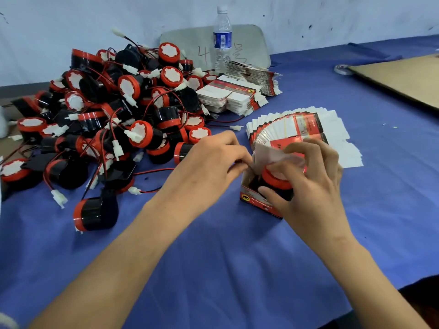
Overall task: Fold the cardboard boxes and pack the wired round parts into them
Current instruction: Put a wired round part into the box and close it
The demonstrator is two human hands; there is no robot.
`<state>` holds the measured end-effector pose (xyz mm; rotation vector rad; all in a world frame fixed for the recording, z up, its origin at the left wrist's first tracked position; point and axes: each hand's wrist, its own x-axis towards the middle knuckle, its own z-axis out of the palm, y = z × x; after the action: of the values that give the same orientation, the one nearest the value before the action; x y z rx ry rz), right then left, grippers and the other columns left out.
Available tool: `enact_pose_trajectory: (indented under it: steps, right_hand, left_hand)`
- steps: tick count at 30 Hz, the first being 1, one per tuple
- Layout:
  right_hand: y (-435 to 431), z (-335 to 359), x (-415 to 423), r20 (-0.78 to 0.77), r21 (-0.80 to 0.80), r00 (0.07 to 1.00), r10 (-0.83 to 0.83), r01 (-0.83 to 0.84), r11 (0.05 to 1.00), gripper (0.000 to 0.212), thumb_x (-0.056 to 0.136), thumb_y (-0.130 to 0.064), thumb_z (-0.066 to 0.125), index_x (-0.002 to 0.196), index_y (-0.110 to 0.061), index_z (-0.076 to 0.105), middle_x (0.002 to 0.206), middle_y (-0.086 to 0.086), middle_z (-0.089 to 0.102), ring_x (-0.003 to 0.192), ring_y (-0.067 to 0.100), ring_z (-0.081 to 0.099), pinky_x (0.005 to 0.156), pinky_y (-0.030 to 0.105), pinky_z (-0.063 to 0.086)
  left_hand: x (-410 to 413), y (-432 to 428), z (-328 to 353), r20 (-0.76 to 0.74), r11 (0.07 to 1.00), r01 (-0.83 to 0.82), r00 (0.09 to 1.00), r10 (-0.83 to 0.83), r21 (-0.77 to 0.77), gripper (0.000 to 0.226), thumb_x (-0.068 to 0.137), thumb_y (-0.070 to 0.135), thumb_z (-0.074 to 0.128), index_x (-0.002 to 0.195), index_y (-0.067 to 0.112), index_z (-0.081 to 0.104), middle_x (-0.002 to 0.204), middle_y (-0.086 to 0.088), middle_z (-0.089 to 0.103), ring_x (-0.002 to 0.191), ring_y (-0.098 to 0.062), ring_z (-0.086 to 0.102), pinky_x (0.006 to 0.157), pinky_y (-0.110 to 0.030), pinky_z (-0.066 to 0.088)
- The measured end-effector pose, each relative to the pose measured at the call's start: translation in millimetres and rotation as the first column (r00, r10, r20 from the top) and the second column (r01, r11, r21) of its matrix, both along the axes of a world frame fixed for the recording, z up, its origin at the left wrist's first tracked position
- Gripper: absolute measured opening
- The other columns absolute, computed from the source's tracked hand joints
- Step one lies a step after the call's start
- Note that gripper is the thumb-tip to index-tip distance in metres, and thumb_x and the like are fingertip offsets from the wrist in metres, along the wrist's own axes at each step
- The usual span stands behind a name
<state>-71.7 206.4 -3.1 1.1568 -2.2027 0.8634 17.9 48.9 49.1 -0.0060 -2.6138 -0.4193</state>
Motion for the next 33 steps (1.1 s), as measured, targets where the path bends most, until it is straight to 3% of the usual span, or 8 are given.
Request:
enact_pose_trajectory:
  steps: [5, 10, 13, 19, 23, 26, 29, 33]
  right_hand:
    - [7.1, -4.3, -3.0, 0.082, 0.029, 0.995, 0.047, -0.050, 0.998, 0.023, 0.071, -0.022, 0.083, 0.092, -0.017, 0.074, 0.147, 0.011, 0.041, 0.138, 0.041, 0.025, 0.095, 0.064, 0.038]
    - [13.4, -1.9, -4.6, 0.321, -0.034, 0.935, 0.154, -0.151, 0.988, 0.033, 0.071, -0.008, 0.081, 0.101, -0.017, 0.071, 0.153, -0.001, 0.031, 0.121, 0.020, 0.050, 0.081, 0.034, 0.048]
    - [14.9, -0.3, -10.4, 0.322, -0.003, 0.937, 0.135, -0.141, 0.990, 0.031, 0.070, -0.012, 0.083, 0.095, -0.015, 0.066, 0.153, -0.001, 0.030, 0.101, 0.019, 0.058, 0.073, 0.038, 0.052]
    - [14.9, -0.6, -17.8, 0.272, 0.092, 0.952, 0.138, -0.168, 0.981, 0.023, 0.069, -0.014, 0.085, 0.079, -0.014, 0.064, 0.145, 0.001, 0.038, 0.105, 0.021, 0.058, 0.068, 0.033, 0.048]
    - [15.4, -2.6, -20.7, 0.250, 0.070, 0.944, 0.216, -0.240, 0.968, 0.011, 0.075, -0.017, 0.081, 0.080, -0.021, 0.073, 0.156, -0.008, 0.020, 0.132, 0.022, 0.044, 0.084, 0.040, 0.052]
    - [14.1, -7.0, -19.0, 0.326, 0.044, 0.926, 0.190, -0.216, 0.975, 0.015, 0.078, -0.018, 0.079, 0.090, -0.025, 0.073, 0.158, -0.014, 0.006, 0.118, 0.023, 0.055, 0.087, 0.027, 0.047]
    - [13.7, -8.8, -20.6, 0.414, 0.059, 0.891, 0.187, -0.231, 0.971, 0.021, 0.083, -0.003, 0.069, 0.092, -0.022, 0.073, 0.138, -0.007, 0.041, 0.092, 0.020, 0.060, 0.080, 0.010, 0.040]
    - [14.3, -1.5, -24.1, 0.498, 0.084, 0.828, 0.257, -0.341, 0.936, 0.036, 0.079, 0.015, 0.058, 0.087, -0.016, 0.074, 0.109, -0.003, 0.051, 0.093, 0.013, 0.051, 0.076, 0.016, 0.044]
  left_hand:
    - [0.8, -2.1, -2.1, 0.016, 1.000, -0.009, 1.000, 0.010, -0.025, 0.009, 0.088, 0.009, 0.069, 0.095, 0.009, 0.075, 0.090, -0.007, 0.065, 0.079, -0.026, 0.062, 0.069, -0.044, 0.050]
    - [3.5, -0.5, -2.8, 0.003, 0.999, -0.034, 0.999, 0.034, -0.017, 0.009, 0.089, 0.009, 0.068, 0.095, 0.009, 0.075, 0.090, -0.006, 0.063, 0.079, -0.025, 0.061, 0.070, -0.044, 0.050]
    - [3.8, 0.4, -3.0, -0.007, 0.999, -0.038, 0.999, 0.038, -0.001, 0.008, 0.086, 0.007, 0.070, 0.093, 0.007, 0.075, 0.089, -0.008, 0.064, 0.079, -0.026, 0.062, 0.071, -0.043, 0.050]
    - [5.6, 2.8, -3.3, 0.006, 0.999, -0.032, 0.999, 0.032, 0.028, 0.007, 0.082, 0.005, 0.074, 0.089, 0.007, 0.074, 0.084, -0.006, 0.063, 0.066, -0.011, 0.047, 0.064, -0.027, 0.043]
    - [2.2, 1.2, -4.8, 0.139, 0.999, -0.029, 0.990, 0.025, 0.033, 0.008, 0.086, 0.006, 0.070, 0.092, 0.009, 0.074, 0.088, -0.002, 0.059, 0.057, -0.001, 0.038, 0.066, -0.025, 0.039]
    - [1.4, 0.4, -2.9, 0.186, 0.999, -0.032, 0.982, 0.030, 0.007, 0.014, 0.086, 0.005, 0.066, 0.095, 0.011, 0.075, 0.088, 0.003, 0.055, 0.057, 0.003, 0.037, 0.065, -0.021, 0.035]
    - [0.7, 1.5, 1.9, 0.231, 0.999, -0.019, 0.973, 0.029, -0.044, 0.018, 0.088, 0.007, 0.063, 0.101, 0.015, 0.074, 0.096, -0.001, 0.062, 0.064, -0.005, 0.043, 0.071, -0.026, 0.042]
    - [-3.7, 8.5, 8.4, 0.262, 0.968, -0.017, 0.961, 0.084, -0.250, 0.015, 0.094, 0.026, 0.058, 0.107, 0.030, 0.065, 0.103, 0.011, 0.066, 0.096, -0.015, 0.053, 0.080, -0.025, 0.031]
